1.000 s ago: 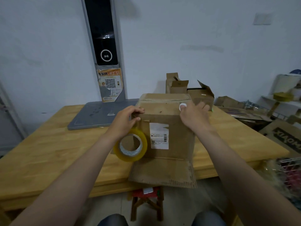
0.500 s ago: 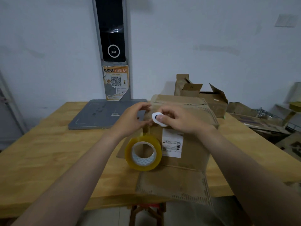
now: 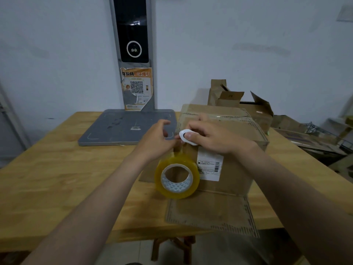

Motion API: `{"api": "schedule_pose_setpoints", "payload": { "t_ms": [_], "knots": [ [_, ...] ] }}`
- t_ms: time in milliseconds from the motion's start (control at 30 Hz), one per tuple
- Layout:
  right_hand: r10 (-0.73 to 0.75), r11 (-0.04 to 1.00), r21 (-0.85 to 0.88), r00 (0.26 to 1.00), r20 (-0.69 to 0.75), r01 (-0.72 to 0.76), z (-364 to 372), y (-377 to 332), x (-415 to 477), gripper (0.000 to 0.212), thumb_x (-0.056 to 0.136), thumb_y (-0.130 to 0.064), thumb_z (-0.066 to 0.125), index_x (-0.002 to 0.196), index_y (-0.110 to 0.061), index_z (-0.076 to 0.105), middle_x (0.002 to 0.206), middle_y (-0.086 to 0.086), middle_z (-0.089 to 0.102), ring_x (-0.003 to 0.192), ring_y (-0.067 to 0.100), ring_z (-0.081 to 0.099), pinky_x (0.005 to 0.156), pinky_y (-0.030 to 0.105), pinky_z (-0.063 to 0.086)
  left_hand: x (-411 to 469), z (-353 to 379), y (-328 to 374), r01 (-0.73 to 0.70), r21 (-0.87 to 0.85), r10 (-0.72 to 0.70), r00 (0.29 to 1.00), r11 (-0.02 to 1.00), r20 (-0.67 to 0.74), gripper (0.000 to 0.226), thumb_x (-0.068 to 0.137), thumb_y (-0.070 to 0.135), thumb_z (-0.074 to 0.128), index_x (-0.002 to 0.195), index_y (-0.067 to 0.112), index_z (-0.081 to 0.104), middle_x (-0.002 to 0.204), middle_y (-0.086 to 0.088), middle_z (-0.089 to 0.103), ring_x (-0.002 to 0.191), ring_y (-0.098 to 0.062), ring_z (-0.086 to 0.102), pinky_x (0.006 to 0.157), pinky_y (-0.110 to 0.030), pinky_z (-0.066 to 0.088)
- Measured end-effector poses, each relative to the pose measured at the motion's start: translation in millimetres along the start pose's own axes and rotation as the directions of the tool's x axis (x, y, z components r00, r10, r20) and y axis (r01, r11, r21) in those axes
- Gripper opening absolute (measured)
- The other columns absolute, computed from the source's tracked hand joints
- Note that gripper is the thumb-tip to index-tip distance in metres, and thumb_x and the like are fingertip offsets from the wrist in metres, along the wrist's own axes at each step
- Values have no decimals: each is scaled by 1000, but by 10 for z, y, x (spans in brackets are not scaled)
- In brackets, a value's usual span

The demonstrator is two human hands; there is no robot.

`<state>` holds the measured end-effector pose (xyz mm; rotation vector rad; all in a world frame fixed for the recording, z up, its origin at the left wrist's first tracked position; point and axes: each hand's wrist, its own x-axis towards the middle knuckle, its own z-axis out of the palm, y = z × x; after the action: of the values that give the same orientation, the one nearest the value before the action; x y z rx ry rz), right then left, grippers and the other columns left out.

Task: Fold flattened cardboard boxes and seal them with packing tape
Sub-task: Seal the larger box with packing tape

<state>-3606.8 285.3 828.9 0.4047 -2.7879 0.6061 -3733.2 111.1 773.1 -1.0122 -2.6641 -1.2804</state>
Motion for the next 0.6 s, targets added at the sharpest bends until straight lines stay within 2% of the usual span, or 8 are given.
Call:
{"api": "schedule_pose_setpoints", "payload": {
  "t_ms": [67, 167, 233, 300, 367, 467, 533, 600],
  "knots": [
    [1, 999, -44, 999, -41, -3, 28, 23, 10, 33, 97, -48, 47, 94, -19, 63, 85, -12, 51, 101, 10, 43, 80, 30, 37, -41, 1, 35, 76, 46, -79, 995, 996, 67, 78, 84, 67, 67, 147, 30, 39, 115, 5, 58, 101, -15, 61, 89, -39, 55],
    [-1, 999, -43, 998, -66, -2, 64, 49, -10, 27, 95, -53, 49, 91, -29, 61, 84, -11, 50, 102, 13, 43, 82, 33, 39, -142, -62, 66, 193, 50, -199, 962, 980, 189, 76, 87, 72, 59, 145, 27, 39, 125, 2, 59, 105, -18, 65, 85, -39, 56],
    [10, 999, -36, 999, -48, -12, 75, 50, -22, 26, 96, -52, 50, 93, -29, 61, 87, -9, 50, 103, 13, 42, 82, 31, 39, -223, -95, 58, 247, 51, -251, 934, 968, 254, 60, 93, 64, 58, 133, 21, 44, 120, 1, 62, 98, -17, 66, 79, -36, 58],
    [13, 999, -36, 999, -47, -14, 73, 53, -37, 23, 99, -47, 54, 95, -25, 62, 89, -7, 49, 103, 8, 41, 81, 27, 39, -330, -85, 50, 268, 48, -270, 920, 962, 284, 44, 98, 55, 58, 120, 18, 48, 114, -2, 62, 100, -18, 64, 81, -38, 57],
    [3, 999, -44, 998, -56, -6, 55, 35, -48, 19, 102, -40, 57, 98, -22, 63, 92, -6, 49, 102, -3, 39, 80, 21, 37, -392, -46, 16, 253, 23, -249, 930, 967, 271, 43, 97, 55, 60, 117, 17, 51, 112, -3, 62, 102, -18, 62, 87, -40, 57],
    [9, 999, -38, 999, -48, -11, 44, 32, -53, 18, 102, -37, 57, 101, -20, 65, 92, -10, 51, 103, -5, 39, 78, 16, 35, -518, -20, 51, 348, -184, -284, 910, 919, 301, 46, 95, 52, 65, 118, 14, 53, 111, -10, 67, 102, -23, 67, 88, -41, 60],
    [7, 1000, -26, 999, -54, -8, 40, 29, -57, 17, 101, -36, 58, 98, -21, 65, 89, -12, 53, 105, -4, 39, 79, 18, 35, -598, 41, 113, 458, -428, -287, 868, 779, 406, 44, 96, 42, 69, 120, 7, 54, 110, -19, 71, 99, -30, 71, 88, -47, 61],
    [24, 999, -19, 997, -69, -25, 22, 13, -70, 19, 101, -36, 59, 96, -19, 65, 88, -12, 52, 101, -10, 40, 78, 19, 34, -674, 89, 194, 476, -547, -280, 870, 688, 406, 25, 98, 32, 68, 108, 10, 59, 95, -14, 73, 86, -26, 72, 81, -44, 62]
  ]
}}
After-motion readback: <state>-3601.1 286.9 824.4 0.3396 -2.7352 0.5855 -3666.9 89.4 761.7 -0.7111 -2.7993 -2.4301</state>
